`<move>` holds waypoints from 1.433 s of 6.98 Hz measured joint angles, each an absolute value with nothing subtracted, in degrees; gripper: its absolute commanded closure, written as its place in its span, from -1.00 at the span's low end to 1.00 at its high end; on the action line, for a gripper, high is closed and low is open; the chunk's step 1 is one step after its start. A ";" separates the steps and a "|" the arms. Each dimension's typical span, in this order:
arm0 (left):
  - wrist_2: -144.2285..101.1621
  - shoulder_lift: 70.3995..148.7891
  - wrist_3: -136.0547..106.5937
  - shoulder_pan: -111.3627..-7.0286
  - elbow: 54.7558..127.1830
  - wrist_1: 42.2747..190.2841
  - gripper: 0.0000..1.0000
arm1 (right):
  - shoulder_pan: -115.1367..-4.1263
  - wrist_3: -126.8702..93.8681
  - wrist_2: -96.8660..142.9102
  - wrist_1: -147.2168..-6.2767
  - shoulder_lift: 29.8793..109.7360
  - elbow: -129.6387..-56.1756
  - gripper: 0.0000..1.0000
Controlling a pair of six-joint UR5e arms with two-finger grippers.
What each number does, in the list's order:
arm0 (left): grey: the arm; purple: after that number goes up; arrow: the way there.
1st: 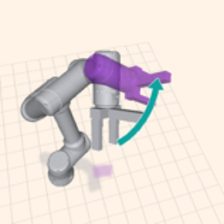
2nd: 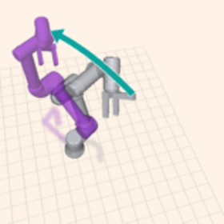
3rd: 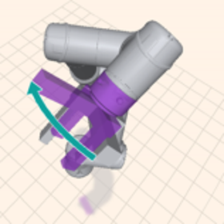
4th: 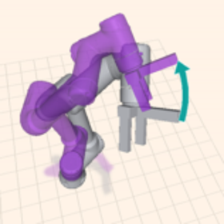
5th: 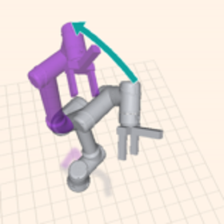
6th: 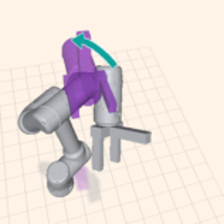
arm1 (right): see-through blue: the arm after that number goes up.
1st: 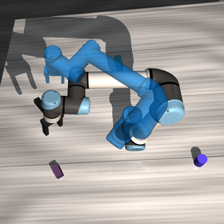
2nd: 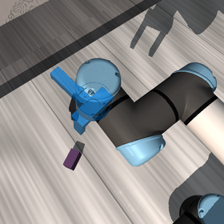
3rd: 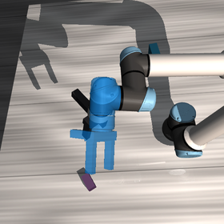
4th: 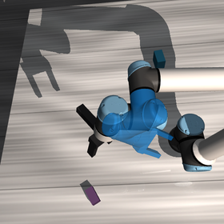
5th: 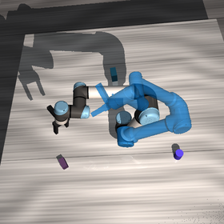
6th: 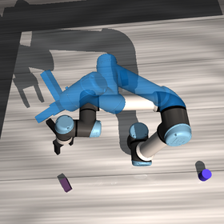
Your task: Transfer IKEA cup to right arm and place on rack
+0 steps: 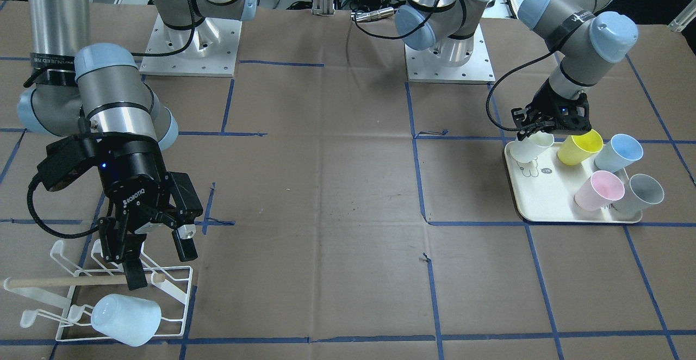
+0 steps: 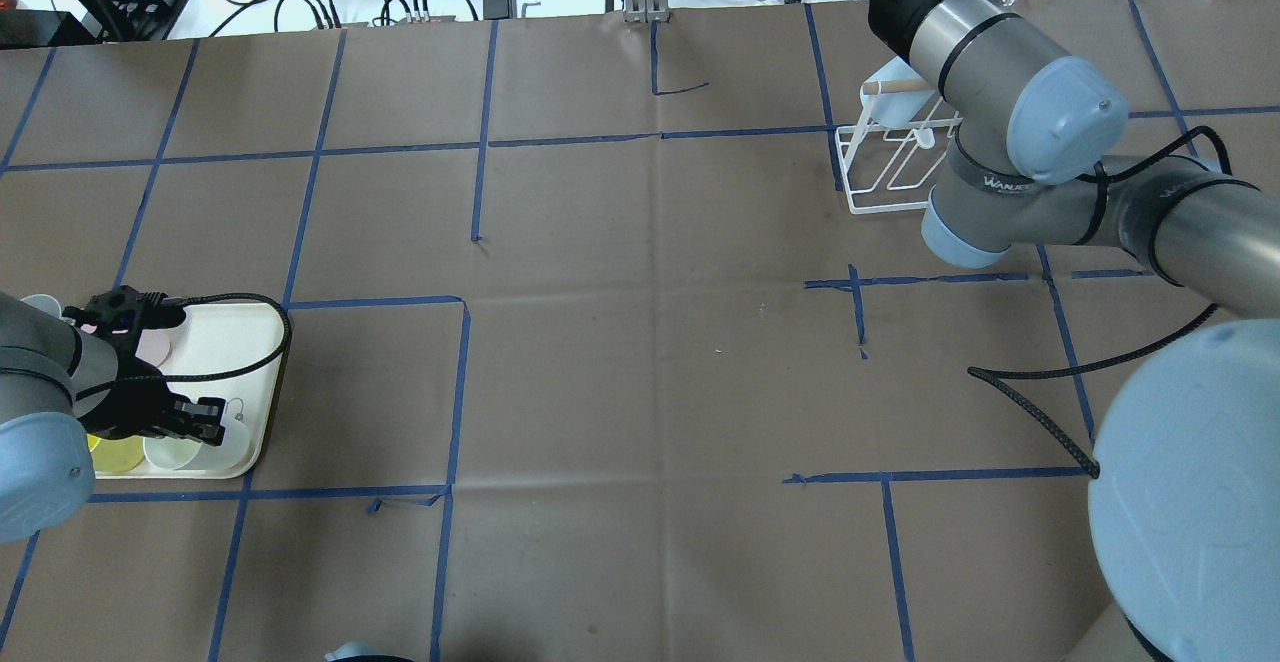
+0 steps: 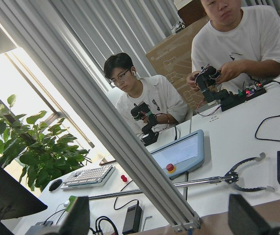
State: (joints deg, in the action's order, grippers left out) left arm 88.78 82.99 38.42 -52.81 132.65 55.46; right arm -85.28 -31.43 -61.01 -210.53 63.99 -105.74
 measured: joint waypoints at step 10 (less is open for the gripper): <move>84.59 93.92 32.46 -70.85 82.48 94.21 1.00 | -89.85 -73.86 -56.90 -204.78 63.83 -109.39 -0.98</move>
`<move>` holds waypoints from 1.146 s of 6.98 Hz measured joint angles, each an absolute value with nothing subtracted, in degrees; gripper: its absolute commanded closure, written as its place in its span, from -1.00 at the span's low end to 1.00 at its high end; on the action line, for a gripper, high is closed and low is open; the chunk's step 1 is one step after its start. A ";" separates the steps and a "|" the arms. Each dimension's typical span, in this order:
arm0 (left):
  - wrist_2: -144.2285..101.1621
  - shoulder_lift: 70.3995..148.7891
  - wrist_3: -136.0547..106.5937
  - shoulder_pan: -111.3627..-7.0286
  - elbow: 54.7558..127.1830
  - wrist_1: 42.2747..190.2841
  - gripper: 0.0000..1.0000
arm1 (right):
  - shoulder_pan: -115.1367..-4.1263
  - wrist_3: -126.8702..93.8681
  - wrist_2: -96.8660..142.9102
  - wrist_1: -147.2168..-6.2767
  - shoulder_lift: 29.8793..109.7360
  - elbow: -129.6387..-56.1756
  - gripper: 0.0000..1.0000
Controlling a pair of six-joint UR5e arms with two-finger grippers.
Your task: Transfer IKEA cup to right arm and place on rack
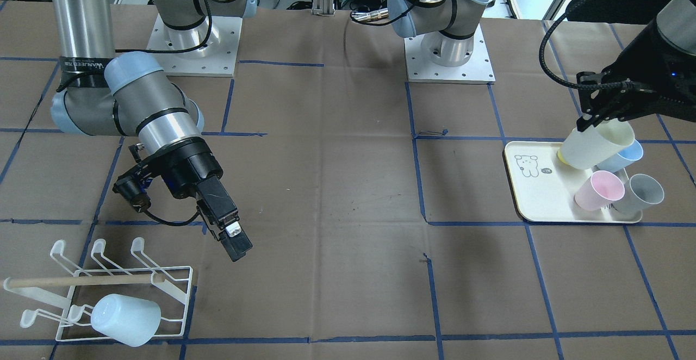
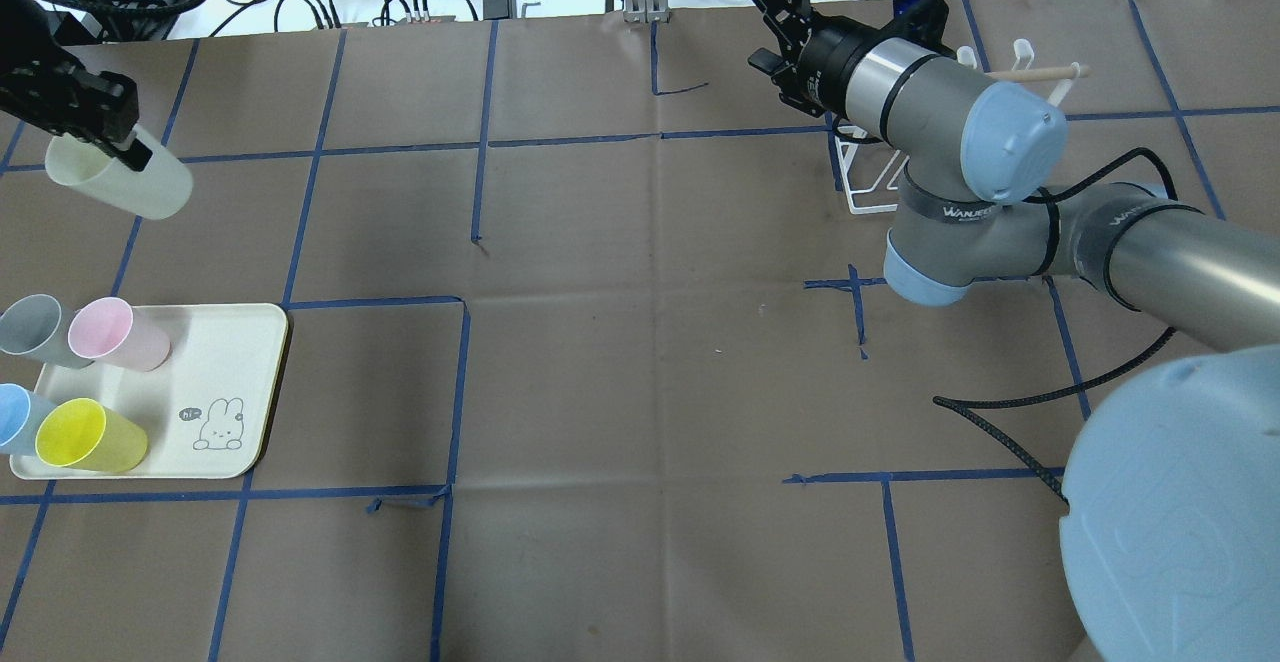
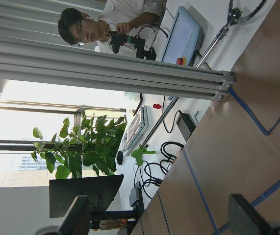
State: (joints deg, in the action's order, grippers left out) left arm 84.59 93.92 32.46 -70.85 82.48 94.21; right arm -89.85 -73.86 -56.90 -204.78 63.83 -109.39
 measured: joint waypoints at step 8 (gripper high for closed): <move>40.64 95.96 34.27 -75.40 112.67 29.98 1.00 | -94.21 -87.04 -60.31 -205.08 63.85 -111.37 -0.99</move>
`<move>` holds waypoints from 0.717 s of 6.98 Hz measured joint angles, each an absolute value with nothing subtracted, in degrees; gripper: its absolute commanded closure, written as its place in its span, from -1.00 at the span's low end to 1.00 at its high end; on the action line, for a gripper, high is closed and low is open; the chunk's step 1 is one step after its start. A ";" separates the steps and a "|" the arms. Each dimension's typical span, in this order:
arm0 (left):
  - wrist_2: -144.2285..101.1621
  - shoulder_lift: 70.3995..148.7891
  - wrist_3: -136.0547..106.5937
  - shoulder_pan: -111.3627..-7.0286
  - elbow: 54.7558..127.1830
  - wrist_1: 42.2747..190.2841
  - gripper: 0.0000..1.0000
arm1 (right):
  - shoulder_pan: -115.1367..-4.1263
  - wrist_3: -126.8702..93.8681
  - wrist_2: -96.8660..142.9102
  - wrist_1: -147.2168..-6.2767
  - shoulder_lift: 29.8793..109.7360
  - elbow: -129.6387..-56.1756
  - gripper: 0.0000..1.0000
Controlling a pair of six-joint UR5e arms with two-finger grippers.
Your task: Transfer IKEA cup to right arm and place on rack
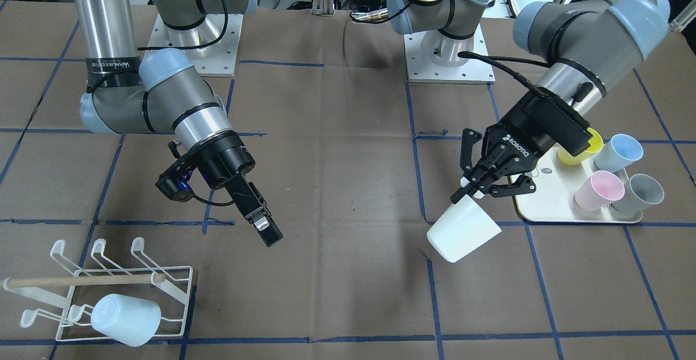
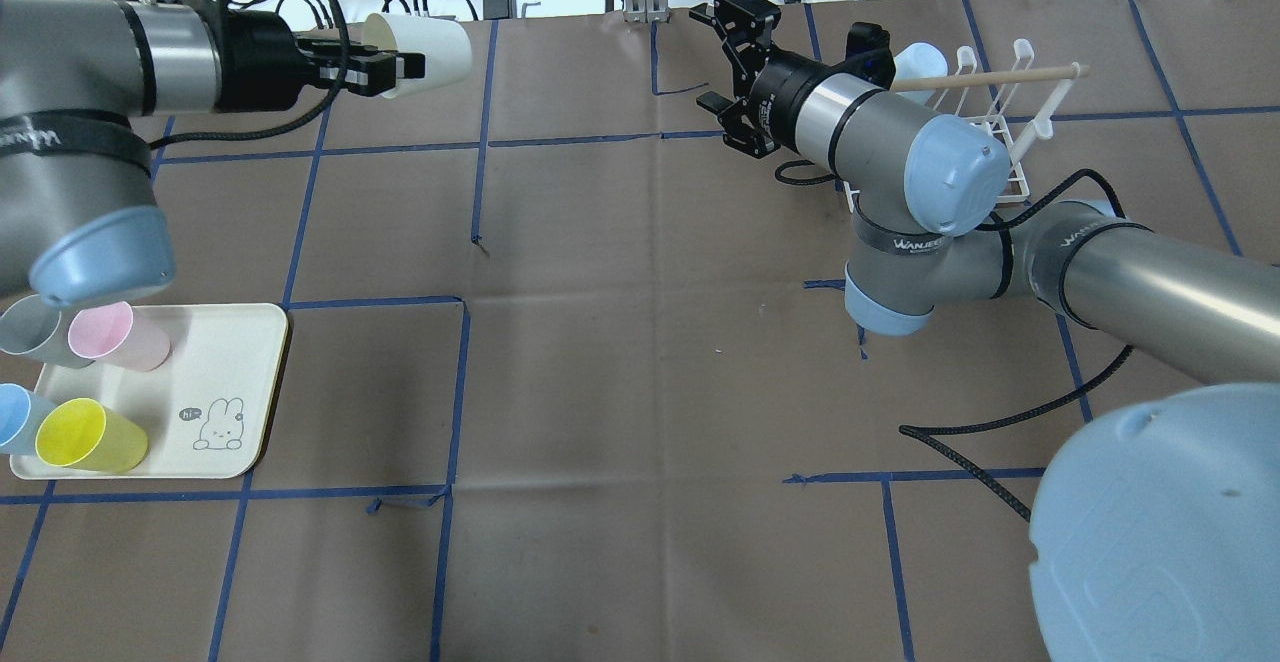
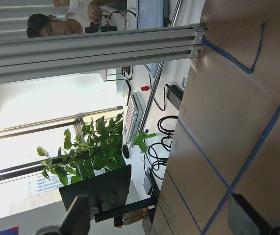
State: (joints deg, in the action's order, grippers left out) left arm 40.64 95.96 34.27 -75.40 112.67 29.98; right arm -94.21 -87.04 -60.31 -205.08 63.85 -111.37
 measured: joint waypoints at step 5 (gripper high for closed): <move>31.74 108.64 30.34 -80.08 117.80 -0.96 1.00 | -94.99 -84.10 -60.51 -204.87 63.87 -111.61 -0.99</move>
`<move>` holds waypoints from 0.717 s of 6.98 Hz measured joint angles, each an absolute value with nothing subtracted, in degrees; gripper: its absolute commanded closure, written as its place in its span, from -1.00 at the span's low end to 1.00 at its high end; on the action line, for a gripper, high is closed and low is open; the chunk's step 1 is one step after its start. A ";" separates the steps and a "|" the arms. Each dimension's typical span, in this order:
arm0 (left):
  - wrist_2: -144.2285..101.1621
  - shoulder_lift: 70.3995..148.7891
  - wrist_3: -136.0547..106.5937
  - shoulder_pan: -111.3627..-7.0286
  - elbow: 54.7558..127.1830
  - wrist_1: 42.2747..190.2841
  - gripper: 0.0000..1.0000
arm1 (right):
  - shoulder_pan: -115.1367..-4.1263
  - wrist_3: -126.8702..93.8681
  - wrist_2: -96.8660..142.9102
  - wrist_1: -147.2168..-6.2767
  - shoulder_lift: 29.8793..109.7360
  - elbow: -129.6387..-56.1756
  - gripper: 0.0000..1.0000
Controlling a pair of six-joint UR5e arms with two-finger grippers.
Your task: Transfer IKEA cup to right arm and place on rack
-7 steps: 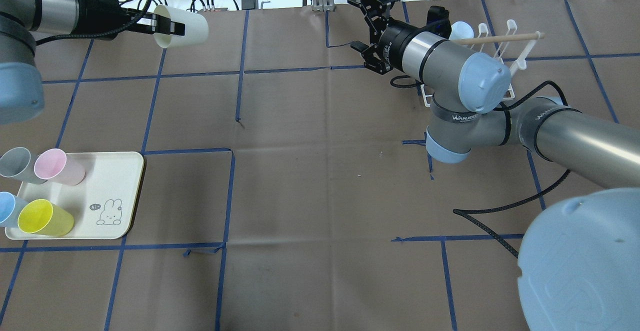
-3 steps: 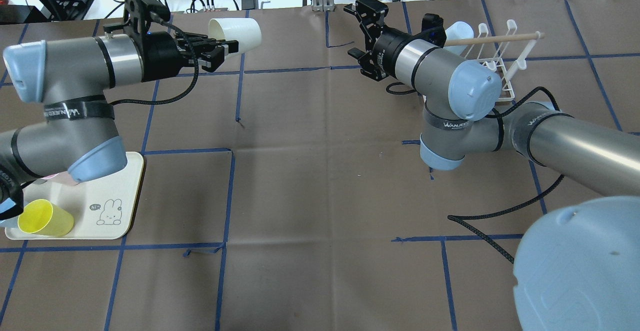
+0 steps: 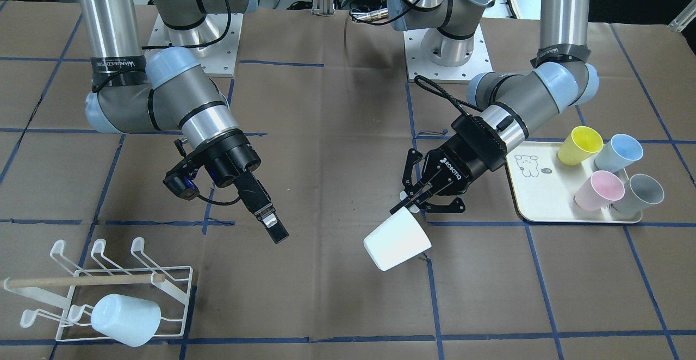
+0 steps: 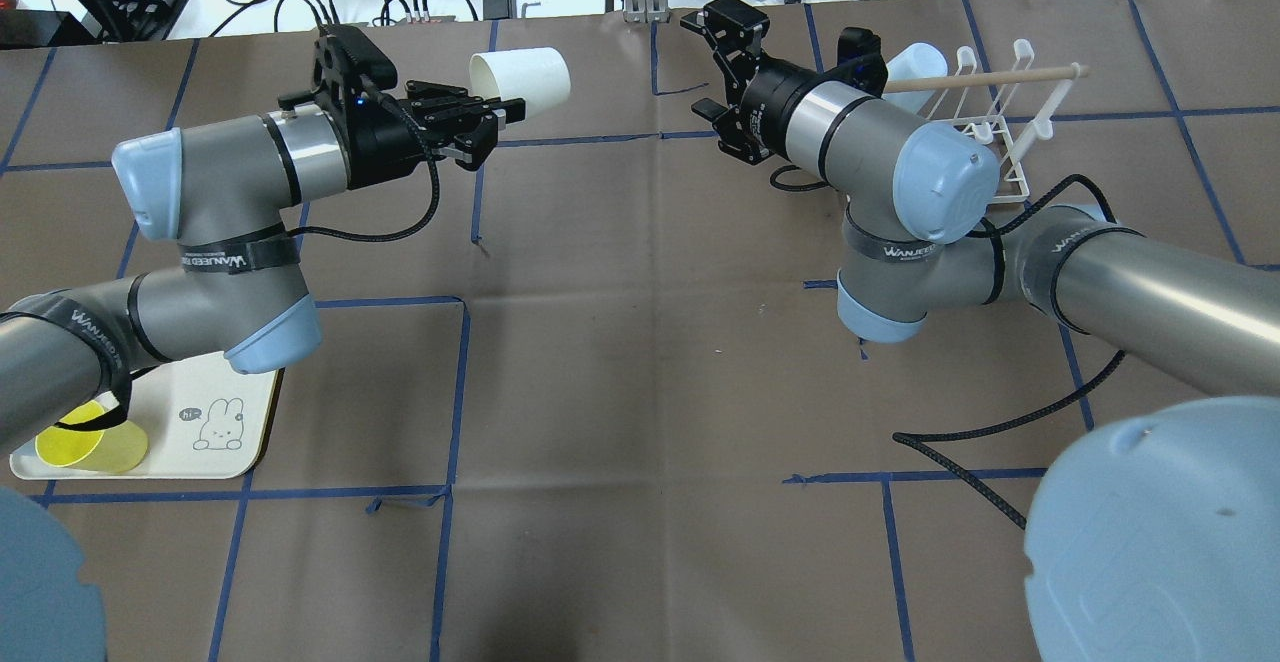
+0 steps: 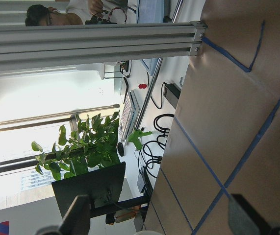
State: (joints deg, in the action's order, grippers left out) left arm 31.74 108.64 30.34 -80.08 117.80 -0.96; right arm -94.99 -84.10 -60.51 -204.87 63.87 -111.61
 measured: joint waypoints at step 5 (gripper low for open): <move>33.45 112.56 12.19 -85.05 115.85 -16.50 0.98 | -97.14 -83.37 -61.11 -204.87 63.64 -111.60 -0.98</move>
State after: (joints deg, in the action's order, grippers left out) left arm 33.45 112.56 12.19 -85.05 115.85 -16.50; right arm -97.14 -83.37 -61.11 -204.87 63.64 -111.60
